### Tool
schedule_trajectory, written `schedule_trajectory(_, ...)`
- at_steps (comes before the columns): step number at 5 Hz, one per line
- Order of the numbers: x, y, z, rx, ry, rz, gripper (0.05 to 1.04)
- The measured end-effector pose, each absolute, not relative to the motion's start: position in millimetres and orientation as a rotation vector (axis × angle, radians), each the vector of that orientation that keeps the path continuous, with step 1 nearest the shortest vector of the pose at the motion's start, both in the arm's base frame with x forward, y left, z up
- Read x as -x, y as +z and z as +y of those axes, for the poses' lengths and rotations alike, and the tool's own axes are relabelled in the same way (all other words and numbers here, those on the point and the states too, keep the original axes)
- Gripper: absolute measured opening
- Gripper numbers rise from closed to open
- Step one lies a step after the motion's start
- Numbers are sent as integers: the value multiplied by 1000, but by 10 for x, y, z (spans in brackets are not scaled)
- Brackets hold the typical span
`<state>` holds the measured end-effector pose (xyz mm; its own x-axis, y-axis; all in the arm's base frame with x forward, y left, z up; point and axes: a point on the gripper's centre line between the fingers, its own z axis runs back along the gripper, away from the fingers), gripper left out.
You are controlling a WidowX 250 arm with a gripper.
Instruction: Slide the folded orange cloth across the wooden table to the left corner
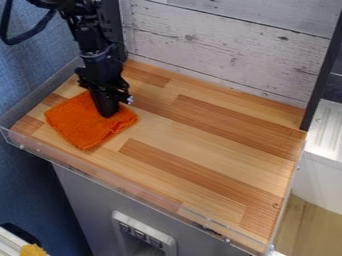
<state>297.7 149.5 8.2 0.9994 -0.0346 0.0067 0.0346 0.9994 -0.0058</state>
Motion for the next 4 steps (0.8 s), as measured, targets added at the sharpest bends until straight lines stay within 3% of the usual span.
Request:
schedule_trajectory(1, -2972, 90, 1552, 11, -16, -2, 83)
schedule_trajectory(2, -2888, 113, 1605, 30, 9, 38, 236)
schedule_trajectory(4, -2840, 382, 1408, 24, 38, 50, 787)
